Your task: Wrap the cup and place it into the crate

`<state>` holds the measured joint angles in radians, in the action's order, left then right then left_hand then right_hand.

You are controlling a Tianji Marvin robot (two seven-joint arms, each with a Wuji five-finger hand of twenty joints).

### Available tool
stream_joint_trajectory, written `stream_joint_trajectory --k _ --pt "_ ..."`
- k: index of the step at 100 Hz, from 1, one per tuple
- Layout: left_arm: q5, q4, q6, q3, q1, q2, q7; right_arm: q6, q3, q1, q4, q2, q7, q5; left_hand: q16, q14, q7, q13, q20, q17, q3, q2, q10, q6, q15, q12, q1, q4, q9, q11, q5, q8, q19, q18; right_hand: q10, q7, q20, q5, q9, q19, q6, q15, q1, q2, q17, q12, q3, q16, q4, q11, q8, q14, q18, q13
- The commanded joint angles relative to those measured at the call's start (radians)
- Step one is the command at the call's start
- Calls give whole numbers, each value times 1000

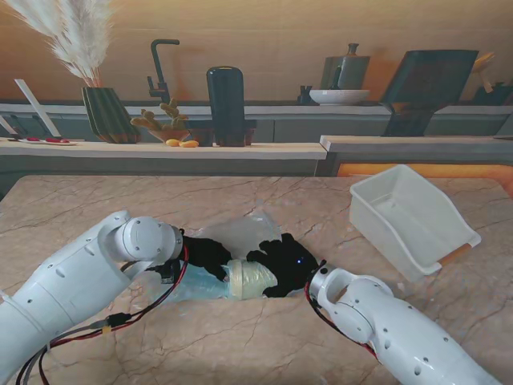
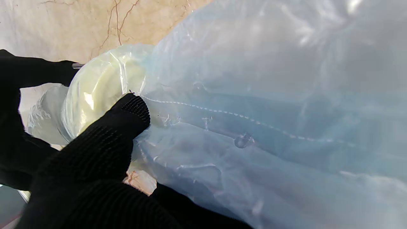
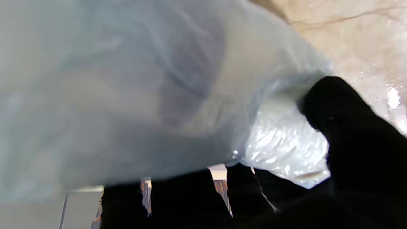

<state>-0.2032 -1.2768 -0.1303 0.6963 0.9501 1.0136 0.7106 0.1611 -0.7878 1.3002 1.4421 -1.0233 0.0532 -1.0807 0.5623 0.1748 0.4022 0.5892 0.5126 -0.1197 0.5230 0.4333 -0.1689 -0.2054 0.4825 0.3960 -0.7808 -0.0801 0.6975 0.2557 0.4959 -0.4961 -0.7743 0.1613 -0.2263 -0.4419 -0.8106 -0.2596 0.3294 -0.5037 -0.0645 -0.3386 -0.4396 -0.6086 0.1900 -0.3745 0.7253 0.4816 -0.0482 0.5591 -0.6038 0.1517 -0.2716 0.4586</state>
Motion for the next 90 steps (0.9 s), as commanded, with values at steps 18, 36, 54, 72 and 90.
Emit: stream_joint_trajectory --k 18,36,54,72,90 --pt "-79 -48 38 122 143 8 -80 -23 159 -148 -150 -28 -40 101 -125 85 -123 -172 -74 45 -97 17 -21 112 -236 -27 151 10 -183 -78 -94 74 211 71 17 -227 -4 -231 140 -281 86 -321 -318 140 96 -85 211 139 195 194 -32 -29 84 120" --pt "-242 -167 146 279 302 22 -262 -17 208 -223 -198 -42 -153 248 -138 69 -180 -244 -62 61 -156 -5 -16 120 -274 -39 153 19 -283 -103 -193 113 265 74 44 -384 -14 -444 331 -560 183 -459 -430 54 121 -144 431 260 48 243 -42 8 140 238" --pt "-443 -263 306 362 436 38 -475 -43 278 -321 -241 -48 -335 445 -145 69 -150 -242 -44 34 -109 9 -18 120 -278 -42 150 22 -285 -91 -181 121 290 87 53 -415 -34 -525 419 -644 210 -518 -480 -8 132 -176 466 297 3 248 -63 24 159 265" --pt "-599 -333 386 373 501 23 -495 -119 371 -421 -308 -68 -481 660 -153 61 -122 -253 -38 40 -68 11 -17 101 -282 -47 181 13 -301 -87 -184 115 289 97 41 -402 -31 -523 415 -678 200 -530 -499 -4 120 -193 434 314 -11 236 -67 36 170 248" --pt "-739 -335 372 313 501 10 -501 -178 429 -484 -397 -106 -583 845 -163 60 -146 -263 -38 39 -71 7 -19 66 -293 -52 196 13 -323 -91 -209 129 293 101 37 -394 -31 -525 407 -680 202 -529 -518 0 102 -208 406 322 -22 225 -74 40 173 232"
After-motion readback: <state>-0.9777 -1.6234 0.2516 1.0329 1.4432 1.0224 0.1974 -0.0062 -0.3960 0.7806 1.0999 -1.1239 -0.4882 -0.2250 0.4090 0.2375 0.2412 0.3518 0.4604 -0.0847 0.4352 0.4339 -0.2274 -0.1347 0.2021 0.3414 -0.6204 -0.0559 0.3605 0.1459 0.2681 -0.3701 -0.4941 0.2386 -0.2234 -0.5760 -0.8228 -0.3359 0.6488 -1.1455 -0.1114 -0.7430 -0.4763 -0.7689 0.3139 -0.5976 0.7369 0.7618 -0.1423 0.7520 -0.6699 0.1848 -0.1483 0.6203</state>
